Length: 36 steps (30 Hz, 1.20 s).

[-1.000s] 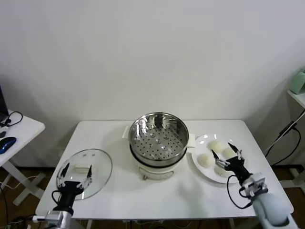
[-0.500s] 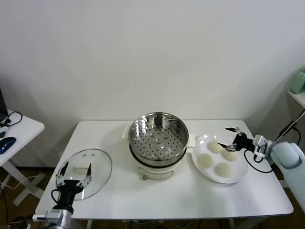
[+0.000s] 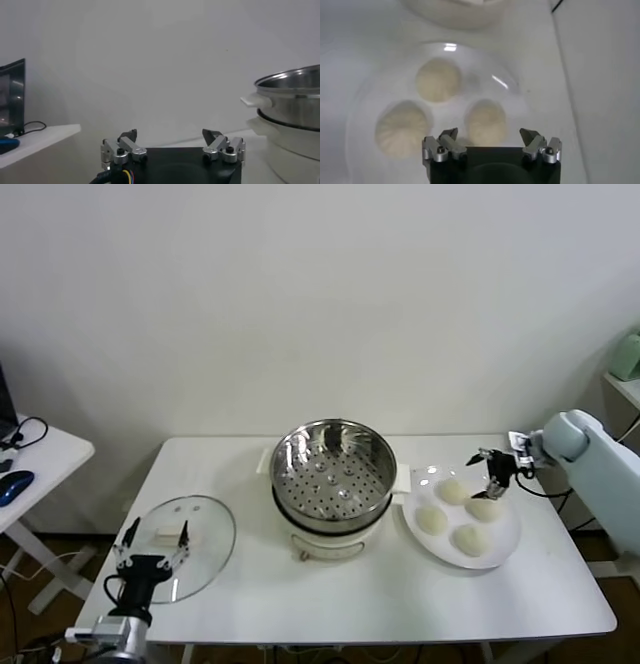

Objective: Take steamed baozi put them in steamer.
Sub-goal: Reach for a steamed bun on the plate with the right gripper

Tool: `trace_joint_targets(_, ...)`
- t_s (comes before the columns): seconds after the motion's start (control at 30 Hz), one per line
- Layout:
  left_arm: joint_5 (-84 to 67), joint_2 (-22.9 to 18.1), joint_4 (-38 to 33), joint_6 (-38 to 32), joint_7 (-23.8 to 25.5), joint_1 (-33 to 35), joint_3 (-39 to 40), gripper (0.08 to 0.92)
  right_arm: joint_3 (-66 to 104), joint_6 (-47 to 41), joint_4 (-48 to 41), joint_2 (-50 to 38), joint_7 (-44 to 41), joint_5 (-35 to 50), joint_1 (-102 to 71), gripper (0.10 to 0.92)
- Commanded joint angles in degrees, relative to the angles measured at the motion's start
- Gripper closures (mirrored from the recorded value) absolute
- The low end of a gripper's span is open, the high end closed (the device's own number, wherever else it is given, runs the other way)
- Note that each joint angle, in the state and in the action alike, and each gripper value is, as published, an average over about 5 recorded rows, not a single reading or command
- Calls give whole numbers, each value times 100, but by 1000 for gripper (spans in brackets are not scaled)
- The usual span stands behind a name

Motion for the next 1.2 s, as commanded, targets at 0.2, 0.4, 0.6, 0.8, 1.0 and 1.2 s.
trace_joint_targets(0.2, -24, 24, -45, 41, -24, 26, -12, 177, -484, 256, -1180, 980, -16, -1015, 505, 203)
trace_joint_targets(0.4, -42, 94, -44, 20, -4, 66, -54, 177, -299, 323, -1388, 1118, 100, -1275, 403, 203)
trace_joint_targets(0.6, -155, 135, -2, 26, -81, 61, -75, 177, -75, 395, -1600, 1307, 241, -1475, 318, 203)
trace_joint_targets(0.8, -152, 118, -2, 54, -70, 64, -57, 177, 21, 415, -1729, 1455, 286, -1545, 279, 203)
trace_joint_targets(1.0, -153, 117, 14, 40, -72, 71, -71, 177, 30, 423, -1757, 1497, 262, -1561, 251, 203)
trace_joint_targets(1.2, -159, 121, 28, 34, -85, 67, -79, 177, 47, 417, -1769, 1494, 251, -1563, 228, 261)
